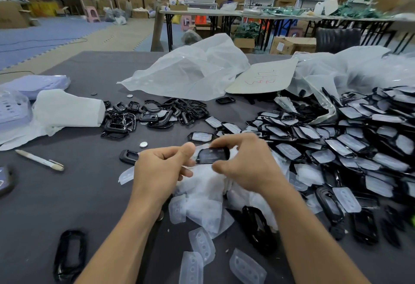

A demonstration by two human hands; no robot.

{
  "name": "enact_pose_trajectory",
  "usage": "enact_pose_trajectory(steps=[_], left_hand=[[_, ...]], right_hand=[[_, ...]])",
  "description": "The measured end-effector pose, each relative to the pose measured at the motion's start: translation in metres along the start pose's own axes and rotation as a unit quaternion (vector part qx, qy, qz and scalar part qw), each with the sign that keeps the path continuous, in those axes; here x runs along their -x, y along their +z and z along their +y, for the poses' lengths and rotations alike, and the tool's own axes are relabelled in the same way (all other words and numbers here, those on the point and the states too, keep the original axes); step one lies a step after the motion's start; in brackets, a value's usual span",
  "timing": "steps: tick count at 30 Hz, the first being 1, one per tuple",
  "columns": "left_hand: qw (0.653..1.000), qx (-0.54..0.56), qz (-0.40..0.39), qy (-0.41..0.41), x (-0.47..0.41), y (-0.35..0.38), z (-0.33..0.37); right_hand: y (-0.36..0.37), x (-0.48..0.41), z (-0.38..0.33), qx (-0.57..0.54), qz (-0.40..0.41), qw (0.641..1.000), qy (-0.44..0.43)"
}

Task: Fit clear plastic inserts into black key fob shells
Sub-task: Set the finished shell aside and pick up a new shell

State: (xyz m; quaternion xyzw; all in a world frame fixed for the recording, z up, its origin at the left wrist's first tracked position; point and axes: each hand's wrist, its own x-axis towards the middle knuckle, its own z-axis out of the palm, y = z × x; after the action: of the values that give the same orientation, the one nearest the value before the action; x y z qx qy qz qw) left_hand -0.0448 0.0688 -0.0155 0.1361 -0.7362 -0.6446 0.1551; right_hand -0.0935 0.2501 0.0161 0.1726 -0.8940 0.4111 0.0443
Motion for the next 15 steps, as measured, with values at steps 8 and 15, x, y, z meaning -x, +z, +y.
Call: enact_pose_trajectory(steps=[8,15], left_hand=[[0.976,-0.169,0.137,0.022,-0.002,-0.008,0.0],[0.951,-0.276,0.14,0.015,-0.016,-0.016,-0.008]], right_hand=[[-0.098,-0.032,0.068,0.114,0.153,0.965,0.18],[-0.06,-0.06,0.056,0.124,0.11,0.98,0.106]])
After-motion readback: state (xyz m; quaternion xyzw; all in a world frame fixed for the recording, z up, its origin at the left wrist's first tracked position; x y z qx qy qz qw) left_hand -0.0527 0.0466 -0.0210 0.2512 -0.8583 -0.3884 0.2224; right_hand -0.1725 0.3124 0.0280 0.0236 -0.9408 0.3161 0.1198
